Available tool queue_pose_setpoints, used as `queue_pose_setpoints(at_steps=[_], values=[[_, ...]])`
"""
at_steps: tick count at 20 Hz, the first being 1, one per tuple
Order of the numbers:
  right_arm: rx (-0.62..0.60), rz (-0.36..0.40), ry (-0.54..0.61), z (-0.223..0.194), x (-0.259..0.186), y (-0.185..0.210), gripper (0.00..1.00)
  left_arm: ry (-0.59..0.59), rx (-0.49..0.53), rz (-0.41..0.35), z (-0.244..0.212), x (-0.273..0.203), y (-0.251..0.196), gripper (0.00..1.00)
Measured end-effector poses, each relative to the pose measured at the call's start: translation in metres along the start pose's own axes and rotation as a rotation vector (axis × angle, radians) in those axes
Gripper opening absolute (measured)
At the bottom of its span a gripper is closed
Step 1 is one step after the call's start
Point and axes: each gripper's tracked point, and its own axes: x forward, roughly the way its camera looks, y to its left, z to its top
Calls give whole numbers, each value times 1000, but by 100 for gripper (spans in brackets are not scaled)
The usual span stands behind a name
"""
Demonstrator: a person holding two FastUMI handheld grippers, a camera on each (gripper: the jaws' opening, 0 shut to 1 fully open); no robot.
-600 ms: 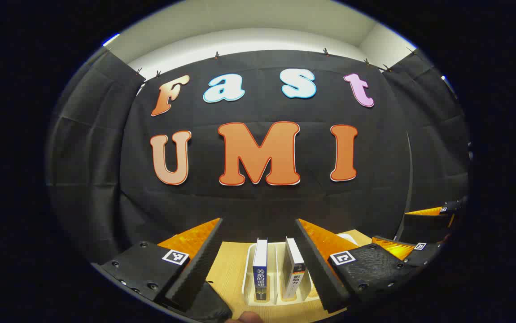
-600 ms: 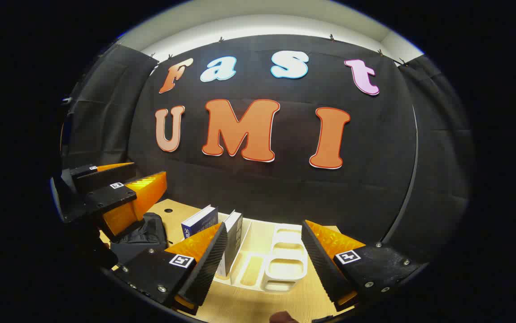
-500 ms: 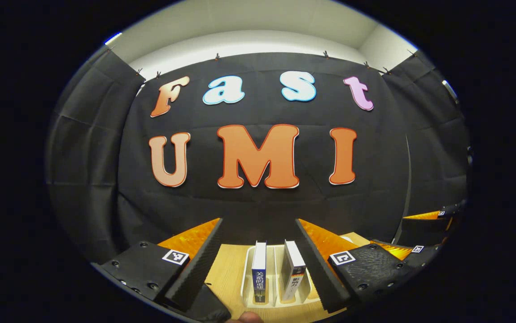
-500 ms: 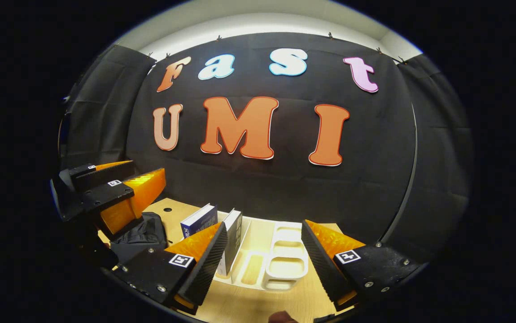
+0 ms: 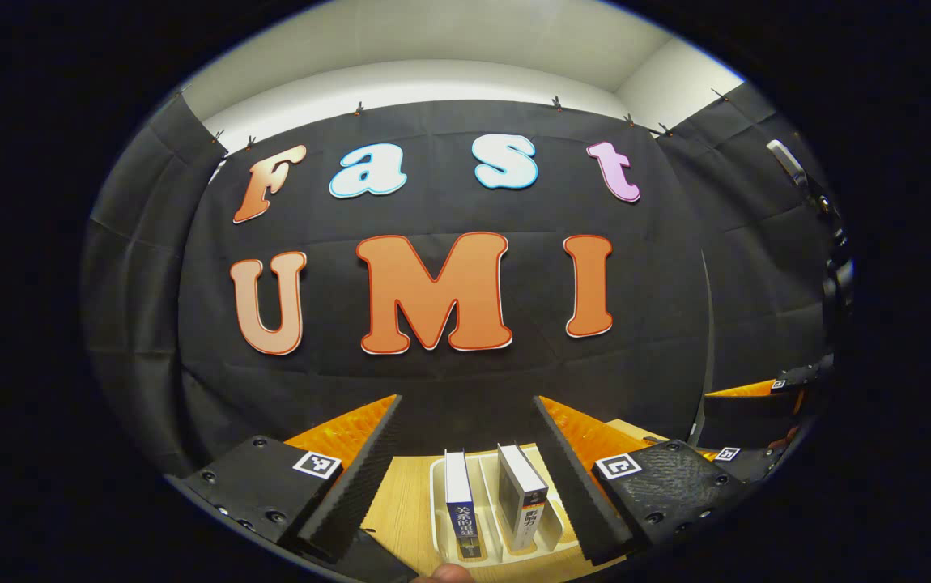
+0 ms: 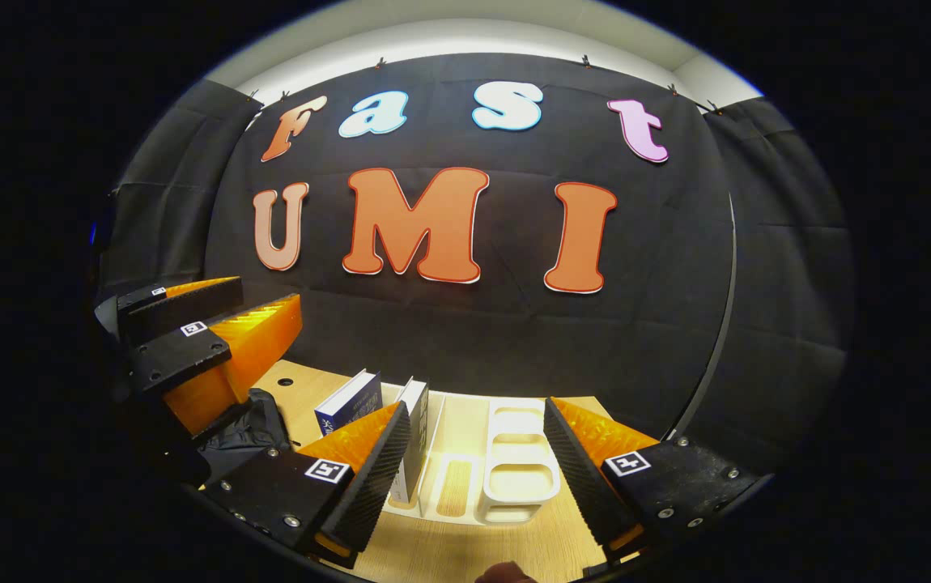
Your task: Open the schoolbag, grab two books from the bookshelf and put them into the schoolbag.
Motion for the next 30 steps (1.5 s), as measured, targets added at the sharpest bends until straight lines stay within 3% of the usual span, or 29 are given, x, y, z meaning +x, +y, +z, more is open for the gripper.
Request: queue_pose_setpoints(at_steps=[11,17,25,30], values=[[7,5,-14,1,19,-10,99,98,202,58,-54,-11,20,98],[-8,7,-23,3,27,-14,98,128,250,72,-65,-19,20,98],[-22,21,-27,5,31,-13,98,245,462,58,-130,-37,24,97],[-111,12,-37,0,33,-16,99,336,509,71,-176,-50,42,97]])
